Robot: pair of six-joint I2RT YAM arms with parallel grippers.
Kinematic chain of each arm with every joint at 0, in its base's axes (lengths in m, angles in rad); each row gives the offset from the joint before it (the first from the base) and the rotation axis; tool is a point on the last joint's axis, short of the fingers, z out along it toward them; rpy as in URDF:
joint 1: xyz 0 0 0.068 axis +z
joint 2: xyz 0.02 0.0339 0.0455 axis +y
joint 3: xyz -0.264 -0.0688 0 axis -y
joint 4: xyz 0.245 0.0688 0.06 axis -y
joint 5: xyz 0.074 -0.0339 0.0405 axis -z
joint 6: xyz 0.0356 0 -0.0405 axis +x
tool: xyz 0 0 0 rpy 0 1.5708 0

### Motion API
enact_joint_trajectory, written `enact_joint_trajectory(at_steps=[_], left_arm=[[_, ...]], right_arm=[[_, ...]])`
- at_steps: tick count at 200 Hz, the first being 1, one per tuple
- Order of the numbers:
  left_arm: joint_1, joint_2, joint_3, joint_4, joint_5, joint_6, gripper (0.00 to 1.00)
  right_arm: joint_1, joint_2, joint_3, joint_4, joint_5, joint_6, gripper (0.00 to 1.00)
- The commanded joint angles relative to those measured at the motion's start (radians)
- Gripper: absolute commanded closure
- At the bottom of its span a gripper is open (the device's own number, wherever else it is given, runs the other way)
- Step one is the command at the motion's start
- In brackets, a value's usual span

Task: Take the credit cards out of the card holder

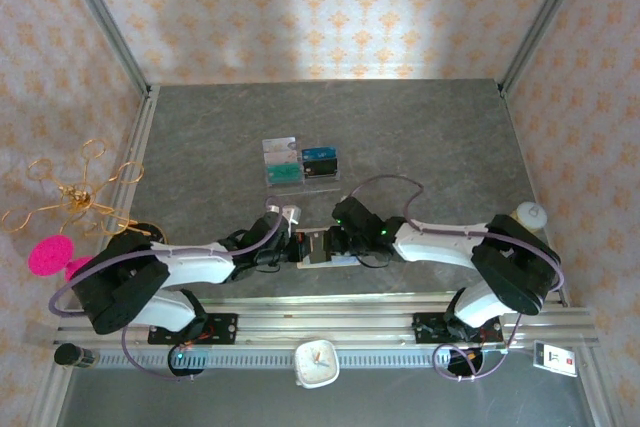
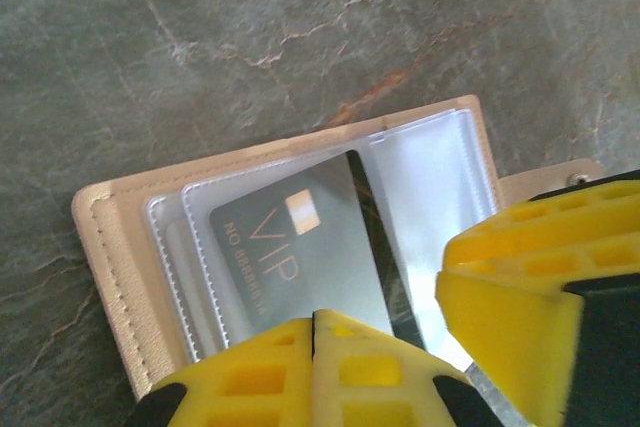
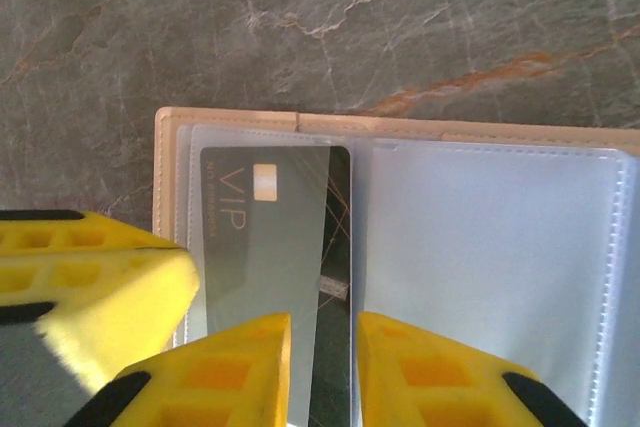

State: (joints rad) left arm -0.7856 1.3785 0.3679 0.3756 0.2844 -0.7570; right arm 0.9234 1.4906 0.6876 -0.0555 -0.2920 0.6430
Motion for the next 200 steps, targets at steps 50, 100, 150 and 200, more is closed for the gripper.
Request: enact_joint_trajectory(at_steps=[50,100,150,200], left_arm=[[-0.007,0.049,-0.008,0.027,-0.028,0.026,1.0],[-0.006,0.082,-0.038,0.059,-0.023,0.016,1.0],[-0.002,0.096,-0.053,0.068,-0.023,0.015,1.0],[0.015,0.068,-0.086,0.06,-0.021,0.015,1.0]], right_arm=[[-0.015,0.045,0.004,0.029,-0.059,-0.059,0.76],[-0.02,0.06,-0.015,0.048,-0.076,-0.049,0.77],[-0.021,0.068,-0.026,0.051,-0.049,-0.023,0.78],[-0.026,0.034,-0.033,0.025,-0.025,-0.025,0.77]])
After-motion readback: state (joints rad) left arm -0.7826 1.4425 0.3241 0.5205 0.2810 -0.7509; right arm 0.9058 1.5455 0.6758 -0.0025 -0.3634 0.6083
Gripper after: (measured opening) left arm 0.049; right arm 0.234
